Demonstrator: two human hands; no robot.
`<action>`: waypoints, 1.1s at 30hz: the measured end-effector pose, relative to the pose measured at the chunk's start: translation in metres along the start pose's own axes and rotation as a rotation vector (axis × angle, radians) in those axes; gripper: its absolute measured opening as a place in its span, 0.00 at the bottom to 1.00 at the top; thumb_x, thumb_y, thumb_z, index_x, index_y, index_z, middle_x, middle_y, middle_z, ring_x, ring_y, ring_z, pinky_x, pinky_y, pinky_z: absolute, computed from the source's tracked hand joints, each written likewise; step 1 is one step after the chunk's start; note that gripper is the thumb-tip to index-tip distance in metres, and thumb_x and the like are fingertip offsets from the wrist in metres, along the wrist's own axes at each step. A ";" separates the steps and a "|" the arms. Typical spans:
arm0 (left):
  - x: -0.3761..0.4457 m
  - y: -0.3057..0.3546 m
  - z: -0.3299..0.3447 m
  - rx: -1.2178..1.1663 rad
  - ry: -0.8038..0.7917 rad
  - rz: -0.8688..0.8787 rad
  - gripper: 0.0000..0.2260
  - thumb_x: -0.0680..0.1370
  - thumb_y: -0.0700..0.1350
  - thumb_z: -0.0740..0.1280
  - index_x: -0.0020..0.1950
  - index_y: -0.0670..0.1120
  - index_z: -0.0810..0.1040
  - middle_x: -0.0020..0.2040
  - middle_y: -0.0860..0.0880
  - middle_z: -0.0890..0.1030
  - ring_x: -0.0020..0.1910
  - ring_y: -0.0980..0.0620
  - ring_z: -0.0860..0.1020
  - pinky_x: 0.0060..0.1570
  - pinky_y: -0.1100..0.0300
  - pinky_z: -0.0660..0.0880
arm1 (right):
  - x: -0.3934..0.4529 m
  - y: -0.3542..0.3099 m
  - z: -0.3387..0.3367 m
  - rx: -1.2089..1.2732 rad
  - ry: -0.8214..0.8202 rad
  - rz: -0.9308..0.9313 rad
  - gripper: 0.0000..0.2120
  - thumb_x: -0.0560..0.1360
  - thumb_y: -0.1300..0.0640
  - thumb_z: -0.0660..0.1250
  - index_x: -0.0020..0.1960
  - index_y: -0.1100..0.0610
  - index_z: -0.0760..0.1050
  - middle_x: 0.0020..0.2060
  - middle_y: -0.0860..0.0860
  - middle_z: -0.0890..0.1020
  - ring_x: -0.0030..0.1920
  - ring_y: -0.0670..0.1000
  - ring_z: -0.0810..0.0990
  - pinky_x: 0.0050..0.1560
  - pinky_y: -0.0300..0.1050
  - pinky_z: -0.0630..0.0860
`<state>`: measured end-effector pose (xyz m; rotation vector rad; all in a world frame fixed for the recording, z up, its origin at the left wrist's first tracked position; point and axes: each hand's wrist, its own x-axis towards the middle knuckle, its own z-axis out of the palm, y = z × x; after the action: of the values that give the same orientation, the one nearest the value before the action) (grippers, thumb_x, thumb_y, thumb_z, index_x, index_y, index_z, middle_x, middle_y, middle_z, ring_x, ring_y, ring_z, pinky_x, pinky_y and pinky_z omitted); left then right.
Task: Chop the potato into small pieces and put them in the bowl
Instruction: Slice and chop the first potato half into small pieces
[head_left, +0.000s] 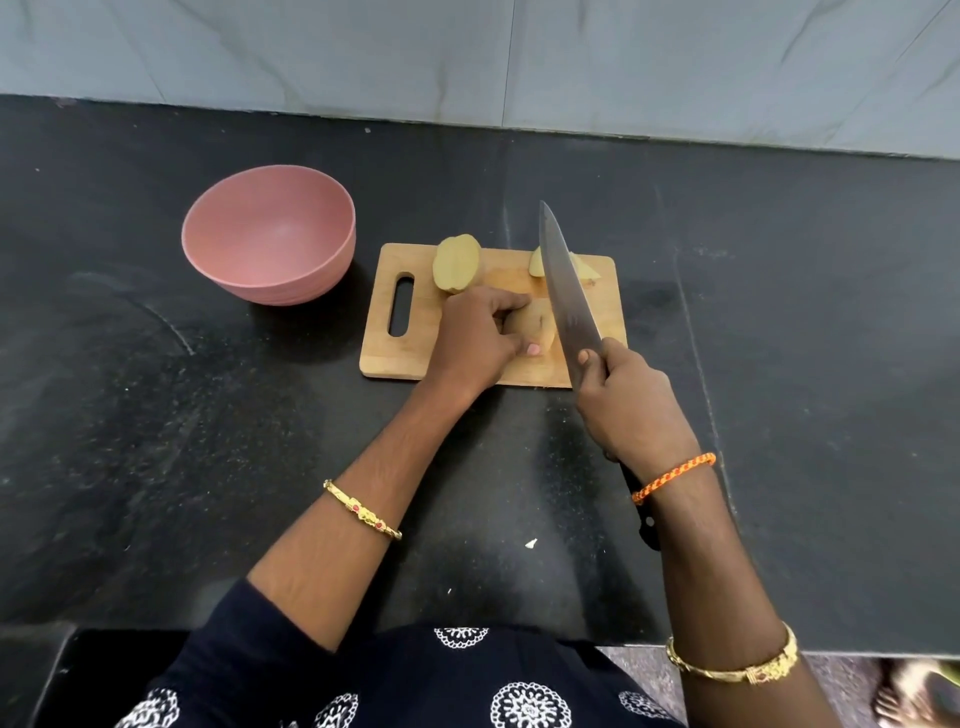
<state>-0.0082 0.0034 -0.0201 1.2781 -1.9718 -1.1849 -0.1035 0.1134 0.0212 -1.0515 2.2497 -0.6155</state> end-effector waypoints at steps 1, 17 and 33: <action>0.000 0.000 0.000 -0.003 0.001 0.001 0.25 0.65 0.37 0.77 0.62 0.42 0.77 0.60 0.47 0.79 0.57 0.53 0.77 0.60 0.63 0.73 | 0.001 0.000 0.000 -0.001 0.002 -0.002 0.10 0.82 0.51 0.52 0.46 0.55 0.66 0.48 0.59 0.76 0.41 0.56 0.76 0.42 0.50 0.77; -0.003 0.000 -0.001 -0.006 0.006 0.050 0.24 0.66 0.35 0.76 0.62 0.41 0.77 0.58 0.46 0.80 0.57 0.54 0.76 0.58 0.65 0.73 | -0.002 -0.005 0.015 -0.092 -0.052 0.053 0.11 0.81 0.53 0.52 0.55 0.59 0.67 0.47 0.61 0.73 0.50 0.64 0.75 0.49 0.52 0.74; 0.000 -0.001 -0.002 -0.008 -0.017 0.004 0.25 0.66 0.36 0.76 0.63 0.43 0.77 0.60 0.48 0.79 0.57 0.56 0.76 0.56 0.69 0.71 | -0.029 0.014 -0.002 -0.013 -0.005 -0.005 0.12 0.81 0.52 0.52 0.42 0.55 0.65 0.38 0.57 0.76 0.37 0.59 0.76 0.38 0.52 0.77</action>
<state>-0.0060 0.0021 -0.0197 1.2634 -1.9793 -1.2038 -0.0971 0.1448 0.0225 -1.0635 2.2504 -0.6008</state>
